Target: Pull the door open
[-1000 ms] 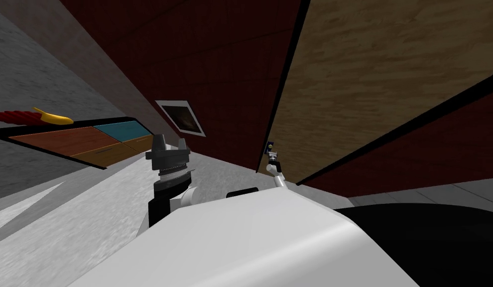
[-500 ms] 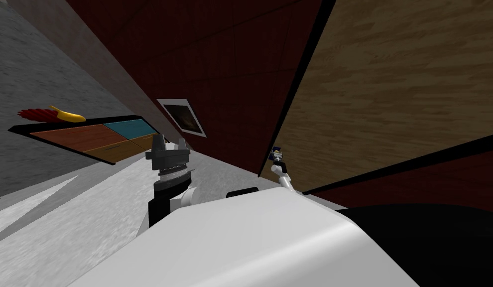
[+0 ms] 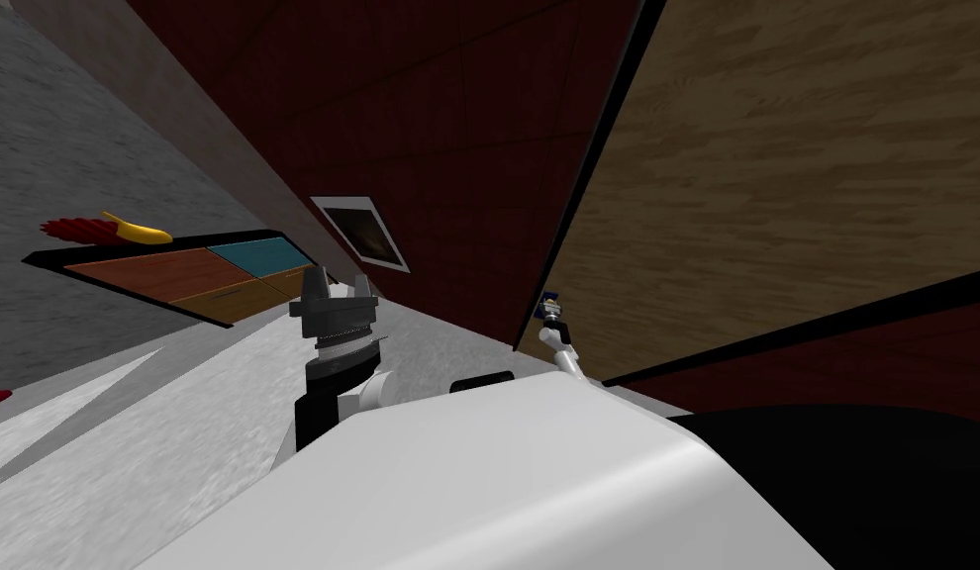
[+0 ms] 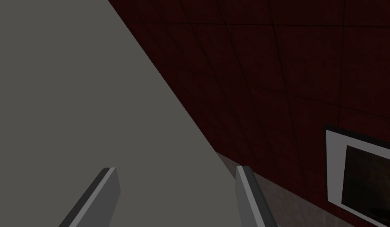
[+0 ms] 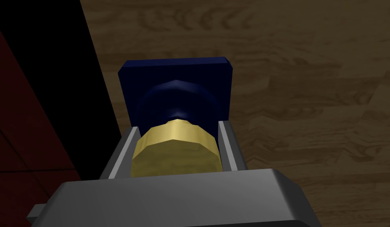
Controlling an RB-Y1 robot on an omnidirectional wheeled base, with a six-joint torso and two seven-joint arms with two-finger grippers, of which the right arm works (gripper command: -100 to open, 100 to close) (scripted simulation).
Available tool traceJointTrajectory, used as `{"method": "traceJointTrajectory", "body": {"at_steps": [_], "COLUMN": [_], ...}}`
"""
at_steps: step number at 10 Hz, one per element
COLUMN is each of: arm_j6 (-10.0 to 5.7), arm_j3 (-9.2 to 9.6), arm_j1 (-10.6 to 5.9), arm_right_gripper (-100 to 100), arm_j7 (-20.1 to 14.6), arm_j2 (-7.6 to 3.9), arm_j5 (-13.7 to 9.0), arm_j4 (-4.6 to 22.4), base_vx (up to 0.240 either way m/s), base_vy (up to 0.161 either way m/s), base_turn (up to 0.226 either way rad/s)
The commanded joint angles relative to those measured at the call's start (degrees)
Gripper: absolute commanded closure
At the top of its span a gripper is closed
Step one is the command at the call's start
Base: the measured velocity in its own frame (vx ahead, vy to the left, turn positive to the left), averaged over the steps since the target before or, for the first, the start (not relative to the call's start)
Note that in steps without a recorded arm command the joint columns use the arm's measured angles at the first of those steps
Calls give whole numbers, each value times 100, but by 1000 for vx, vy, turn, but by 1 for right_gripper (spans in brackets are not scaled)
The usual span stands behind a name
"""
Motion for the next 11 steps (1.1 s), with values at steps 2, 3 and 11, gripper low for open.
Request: {"method": "traceJointTrajectory", "body": {"at_steps": [2,3,11], "arm_j6": [-12,10,41], "arm_j3": [0,97,609], "arm_j1": [-7,43,256], "arm_right_gripper": [100,100,100], "arm_j7": [-3,-91,-574], "arm_j2": [2,-55,-369], "arm_j5": [-1,-10,-62], "arm_j4": [-12,-27,-192], "base_vx": [-3,-129,-242], "base_vy": [1,-23,-22], "base_turn": [0,122,137]}}
